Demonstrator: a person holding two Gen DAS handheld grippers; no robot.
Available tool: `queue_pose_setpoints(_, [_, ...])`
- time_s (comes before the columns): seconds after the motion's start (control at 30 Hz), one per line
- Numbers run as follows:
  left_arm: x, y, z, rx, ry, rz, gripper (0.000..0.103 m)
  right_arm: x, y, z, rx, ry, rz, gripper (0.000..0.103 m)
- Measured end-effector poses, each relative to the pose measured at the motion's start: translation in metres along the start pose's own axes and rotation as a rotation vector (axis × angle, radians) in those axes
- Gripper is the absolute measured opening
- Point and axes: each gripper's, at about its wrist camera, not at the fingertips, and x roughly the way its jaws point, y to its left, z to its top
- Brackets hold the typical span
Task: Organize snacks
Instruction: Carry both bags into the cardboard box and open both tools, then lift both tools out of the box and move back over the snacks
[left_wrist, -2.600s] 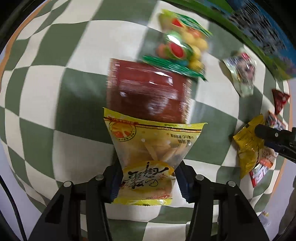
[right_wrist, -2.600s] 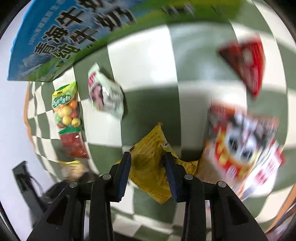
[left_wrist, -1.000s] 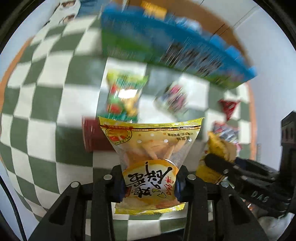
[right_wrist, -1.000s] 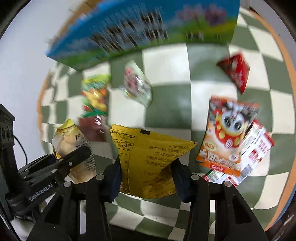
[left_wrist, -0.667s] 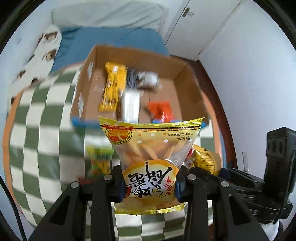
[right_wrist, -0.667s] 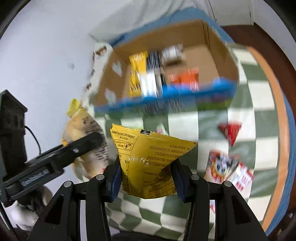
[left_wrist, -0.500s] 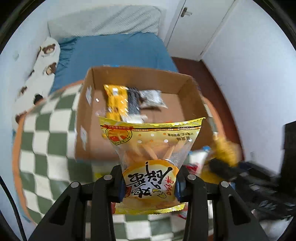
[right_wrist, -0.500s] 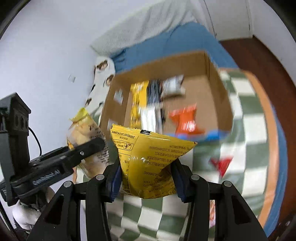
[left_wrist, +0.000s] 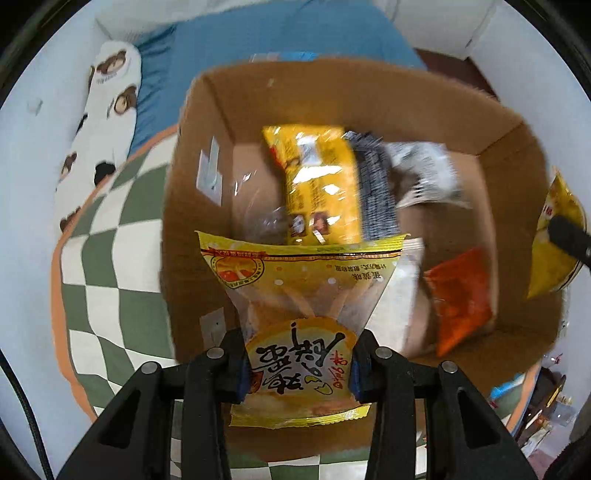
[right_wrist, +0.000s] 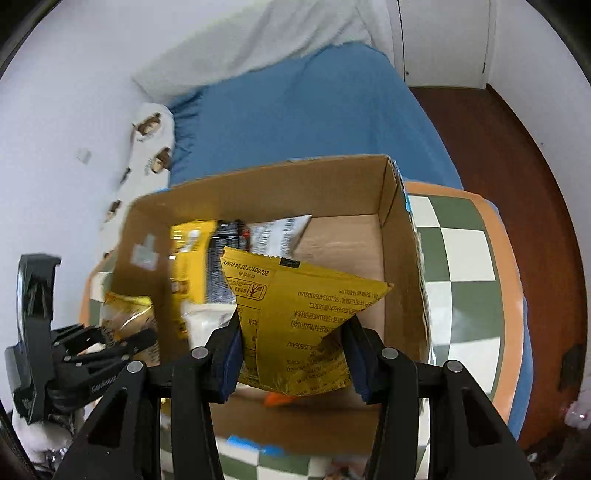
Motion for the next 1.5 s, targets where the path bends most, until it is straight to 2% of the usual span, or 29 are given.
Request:
queue_pose_setpoints(0.13, [0.023, 0.010, 0.006, -0.028, 0.040, 0.009, 0.037, 0.031, -0.006, 0.016, -0.005, 0.042, -0.037, 0.051])
queue_pose_setpoints(0.2, [0.025, 0.011, 0.008, -0.029, 0.035, 0.013, 0.037, 0.043, -0.010, 0.021, 0.008, 0.063, -0.038, 0.053])
queue_pose_setpoints(0.23, [0.024, 0.011, 0.010, -0.029, 0.029, 0.013, 0.041, 0.050, -0.012, 0.024, 0.014, 0.086, -0.044, 0.057])
queue_pose_setpoints(0.3, [0.025, 0.010, 0.015, -0.037, 0.030, -0.016, 0.060, 0.062, -0.013, 0.027, 0.012, 0.125, -0.066, 0.092])
queue_pose_setpoints(0.37, [0.024, 0.007, 0.021, -0.046, 0.026, -0.036, 0.079, 0.070, -0.012, 0.028, 0.008, 0.139, -0.080, 0.094])
queue_pose_setpoints(0.43, [0.023, 0.004, 0.025, -0.050, 0.018, -0.040, 0.087, 0.075, -0.011, 0.028, 0.008, 0.150, -0.081, 0.094])
queue_pose_setpoints(0.57, [0.021, -0.002, 0.035, -0.058, 0.002, -0.044, 0.093, 0.077, -0.008, 0.025, -0.001, 0.152, -0.089, 0.095])
queue_pose_setpoints(0.7, [0.014, -0.006, 0.040, -0.061, -0.035, -0.027, 0.093, 0.073, -0.008, 0.022, 0.004, 0.141, -0.091, 0.095])
queue_pose_setpoints(0.83, [0.002, -0.007, 0.039, -0.075, -0.081, -0.050, 0.093, 0.060, -0.005, 0.015, -0.012, 0.113, -0.107, 0.095])
queue_pose_setpoints(1.1, [-0.039, -0.012, 0.019, -0.083, -0.232, -0.059, 0.093, 0.018, 0.009, -0.008, -0.047, 0.016, -0.129, 0.095])
queue_pose_setpoints(1.5, [-0.115, -0.020, -0.048, -0.078, -0.470, -0.033, 0.093, -0.062, 0.030, -0.062, -0.079, -0.180, -0.139, 0.095])
